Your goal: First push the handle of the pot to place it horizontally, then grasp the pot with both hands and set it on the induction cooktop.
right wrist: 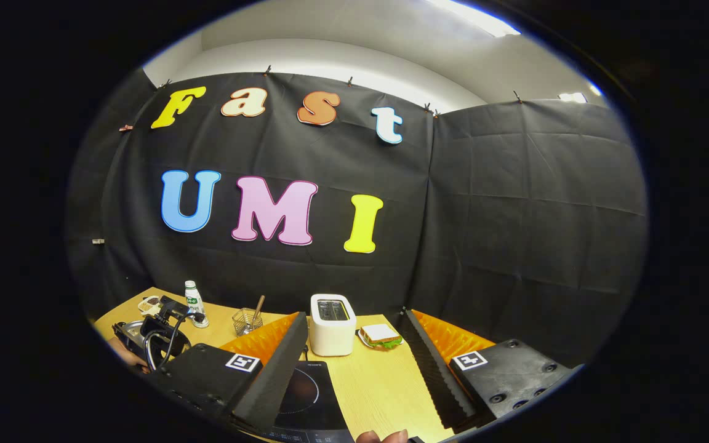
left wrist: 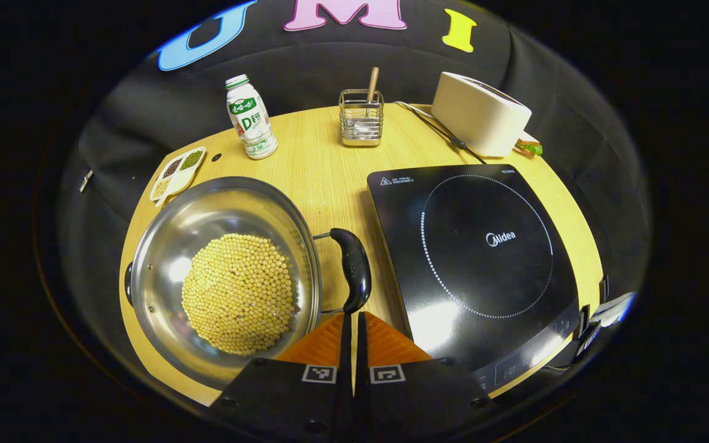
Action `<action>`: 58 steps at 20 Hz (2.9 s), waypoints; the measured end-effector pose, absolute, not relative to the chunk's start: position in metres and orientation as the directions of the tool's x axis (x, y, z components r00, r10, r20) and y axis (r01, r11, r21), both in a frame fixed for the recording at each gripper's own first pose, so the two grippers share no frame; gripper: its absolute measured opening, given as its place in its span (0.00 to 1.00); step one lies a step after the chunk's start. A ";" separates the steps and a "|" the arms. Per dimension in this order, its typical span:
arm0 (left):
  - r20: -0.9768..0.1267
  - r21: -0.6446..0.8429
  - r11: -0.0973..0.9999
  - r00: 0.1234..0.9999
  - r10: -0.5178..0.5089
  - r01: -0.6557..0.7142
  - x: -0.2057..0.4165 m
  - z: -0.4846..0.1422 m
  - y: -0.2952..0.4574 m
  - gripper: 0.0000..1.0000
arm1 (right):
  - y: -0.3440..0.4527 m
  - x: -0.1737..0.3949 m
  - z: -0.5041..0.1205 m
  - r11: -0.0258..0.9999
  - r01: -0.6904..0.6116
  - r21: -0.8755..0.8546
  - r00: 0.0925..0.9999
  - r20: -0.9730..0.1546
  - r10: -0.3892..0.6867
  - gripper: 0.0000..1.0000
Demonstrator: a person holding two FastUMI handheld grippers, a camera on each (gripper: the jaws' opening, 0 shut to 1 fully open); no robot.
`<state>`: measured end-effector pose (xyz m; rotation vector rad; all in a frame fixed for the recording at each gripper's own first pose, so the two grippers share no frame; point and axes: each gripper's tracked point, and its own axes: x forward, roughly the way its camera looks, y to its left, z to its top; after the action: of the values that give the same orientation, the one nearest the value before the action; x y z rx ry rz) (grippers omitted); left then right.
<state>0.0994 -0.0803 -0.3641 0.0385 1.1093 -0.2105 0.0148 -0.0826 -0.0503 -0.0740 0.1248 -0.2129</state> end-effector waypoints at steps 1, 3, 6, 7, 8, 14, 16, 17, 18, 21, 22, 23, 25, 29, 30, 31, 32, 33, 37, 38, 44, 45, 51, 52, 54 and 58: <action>-0.886 -0.077 0.981 0.439 -0.150 0.180 0.100 -0.363 -0.081 0.05 | -0.081 0.015 -0.051 0.975 0.205 -0.088 0.970 -0.117 -0.214 0.98; -0.866 -0.109 0.981 0.470 -0.173 0.161 0.096 -0.354 -0.085 0.05 | -0.077 0.016 -0.052 0.976 0.197 -0.089 0.971 -0.123 -0.207 0.98; -0.810 -0.122 0.978 0.553 -0.197 0.169 0.088 -0.330 -0.081 0.06 | -0.063 0.019 -0.056 0.984 0.162 -0.079 0.975 -0.142 -0.172 0.97; -0.785 -0.117 0.978 0.587 -0.198 0.174 0.086 -0.319 -0.077 0.06 | -0.055 0.022 -0.060 0.987 0.141 -0.071 0.977 -0.154 -0.151 0.97; -0.753 -0.113 0.978 0.627 -0.201 0.177 0.084 -0.306 -0.071 0.06 | -0.046 0.025 -0.064 0.991 0.117 -0.062 0.978 -0.168 -0.126 0.98; -0.575 -0.122 0.988 0.804 -0.152 0.099 0.085 -0.235 -0.008 0.94 | 0.019 0.040 -0.094 0.999 -0.033 0.016 0.968 -0.250 0.036 0.98; -0.556 -0.118 0.992 0.824 -0.104 0.046 0.086 -0.223 0.026 0.99 | 0.045 0.048 -0.111 0.995 -0.090 0.038 0.950 -0.297 0.097 0.98; -0.553 -0.117 0.993 0.828 -0.088 0.028 0.087 -0.221 0.043 0.99 | 0.061 0.051 -0.120 0.991 -0.123 0.054 0.936 -0.326 0.134 0.98; -0.550 -0.112 0.994 0.832 -0.075 0.016 0.086 -0.221 0.058 0.98 | 0.075 0.055 -0.130 0.986 -0.152 0.069 0.921 -0.352 0.166 0.98; -0.555 -0.088 0.996 0.831 -0.045 -0.005 0.089 -0.230 0.103 0.98 | 0.111 0.066 -0.153 0.971 -0.215 0.107 0.884 -0.400 0.240 0.98; -0.559 -0.082 0.997 0.828 -0.041 -0.006 0.089 -0.234 0.115 0.98 | 0.124 0.071 -0.163 0.965 -0.232 0.124 0.870 -0.417 0.263 0.98; -0.563 -0.076 0.997 0.825 -0.036 -0.008 0.090 -0.238 0.128 0.98 | 0.138 0.075 -0.174 0.958 -0.249 0.146 0.851 -0.440 0.288 0.98; -0.576 -0.065 0.998 0.817 -0.026 -0.015 0.092 -0.250 0.152 0.98 | 0.159 0.080 -0.197 0.946 -0.260 0.193 0.809 -0.491 0.323 0.98; -0.623 -0.053 0.998 0.782 -0.015 -0.023 0.100 -0.280 0.191 0.98 | 0.195 0.085 -0.242 0.930 -0.244 0.274 0.724 -0.587 0.363 0.99; -0.646 -0.050 0.998 0.763 -0.012 -0.027 0.100 -0.291 0.200 0.98 | 0.202 0.088 -0.252 0.930 -0.240 0.278 0.710 -0.604 0.364 0.99; -0.666 -0.051 0.998 0.746 -0.010 -0.032 0.103 -0.302 0.207 0.98 | 0.207 0.091 -0.262 0.930 -0.237 0.281 0.695 -0.620 0.365 0.99; -0.677 -0.048 0.998 0.736 -0.002 -0.041 0.107 -0.312 0.215 0.98 | 0.213 0.094 -0.270 0.928 -0.236 0.287 0.682 -0.632 0.368 0.99; -0.693 -0.052 0.998 0.721 -0.003 -0.046 0.110 -0.321 0.221 0.98 | 0.218 0.098 -0.281 0.927 -0.235 0.291 0.670 -0.643 0.372 0.99; -0.725 -0.063 0.997 0.689 -0.013 -0.047 0.123 -0.351 0.234 0.98 | 0.232 0.106 -0.315 0.929 -0.234 0.288 0.629 -0.684 0.370 0.99; -0.736 -0.069 0.996 0.676 -0.018 -0.049 0.125 -0.360 0.234 0.98 | 0.236 0.109 -0.321 0.928 -0.232 0.291 0.620 -0.691 0.371 0.99; -0.751 -0.087 0.995 0.660 -0.029 -0.056 0.142 -0.385 0.234 0.98 | 0.256 0.114 -0.347 0.926 -0.237 0.293 0.582 -0.721 0.376 0.98; -0.751 -0.081 0.995 0.660 -0.025 -0.054 0.145 -0.386 0.235 0.98 | 0.259 0.113 -0.353 0.926 -0.240 0.293 0.571 -0.729 0.378 0.98; -0.765 -0.092 0.995 0.643 -0.043 -0.042 0.151 -0.399 0.234 0.91 | 0.266 0.118 -0.389 0.939 -0.236 0.251 0.536 -0.772 0.342 0.93; -0.766 -0.093 0.995 0.641 -0.047 -0.037 0.151 -0.401 0.232 0.89 | 0.267 0.118 -0.396 0.941 -0.235 0.245 0.528 -0.780 0.335 0.89; -0.768 -0.096 0.995 0.639 -0.051 -0.037 0.151 -0.404 0.230 0.88 | 0.269 0.116 -0.407 0.943 -0.238 0.231 0.513 -0.795 0.324 0.89; -0.765 -0.101 0.994 0.642 -0.047 -0.047 0.154 -0.408 0.233 0.83 | 0.264 0.119 -0.417 0.953 -0.222 0.206 0.512 -0.807 0.294 0.73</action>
<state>0.1541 0.2326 -0.4085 -0.1154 0.8738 -0.0003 0.1194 0.2637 -0.4170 0.0802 0.9861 0.3105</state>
